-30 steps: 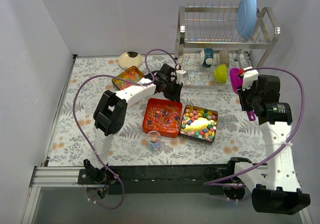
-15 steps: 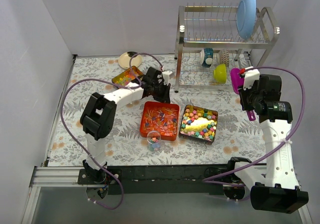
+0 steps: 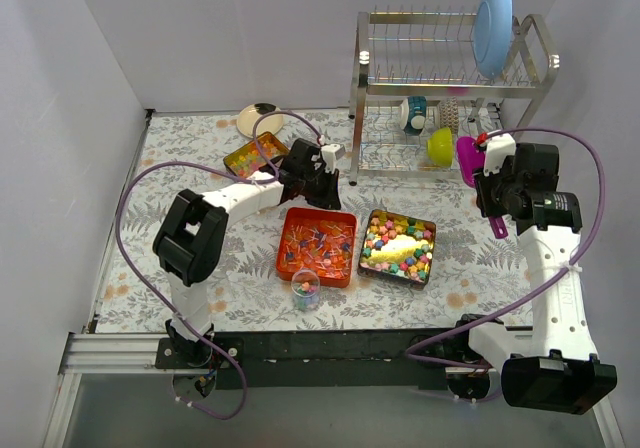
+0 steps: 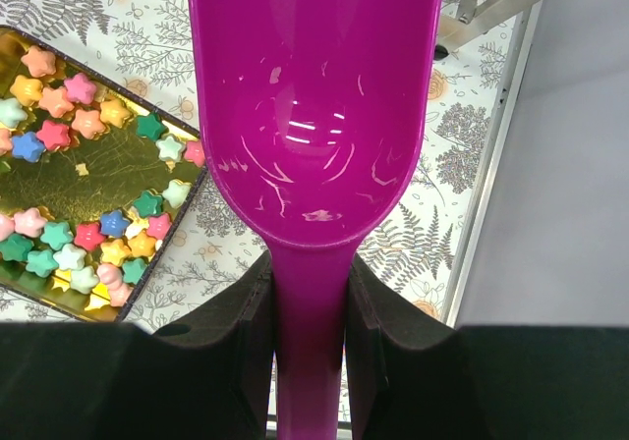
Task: Pack the candies
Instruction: Move the storage box to the center of the board.
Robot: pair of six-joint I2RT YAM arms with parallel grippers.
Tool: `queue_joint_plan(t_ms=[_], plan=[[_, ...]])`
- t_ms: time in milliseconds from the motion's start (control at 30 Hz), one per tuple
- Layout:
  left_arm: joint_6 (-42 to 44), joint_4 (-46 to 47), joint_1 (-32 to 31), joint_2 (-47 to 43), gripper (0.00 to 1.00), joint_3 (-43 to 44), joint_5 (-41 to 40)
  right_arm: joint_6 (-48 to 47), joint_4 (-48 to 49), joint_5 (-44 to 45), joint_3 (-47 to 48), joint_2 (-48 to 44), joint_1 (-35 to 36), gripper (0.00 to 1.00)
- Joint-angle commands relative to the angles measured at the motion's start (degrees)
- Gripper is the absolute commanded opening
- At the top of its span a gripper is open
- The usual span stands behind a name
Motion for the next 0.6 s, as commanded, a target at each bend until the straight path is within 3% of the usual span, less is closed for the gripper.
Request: queue_joint_plan(t_ms=[0, 267, 567], plan=[[2.3, 1.4, 0.1, -8.3, 0.0, -0.8, 0.3, -0.5, 1.7, -1.2, 2.9, 0.2, -0.4, 0.01], [1.6, -0.9, 0.1, -13.3, 0.0, -11.8, 2.2, -0.7, 2.2, -1.7, 3.6, 1.7, -0.4, 0.01], [-6.0, 0.7, 0.0, -2.9, 0.0, -6.8, 3.8, -1.5, 1.4, -1.1, 4.3, 1.8, -0.4, 0.01]])
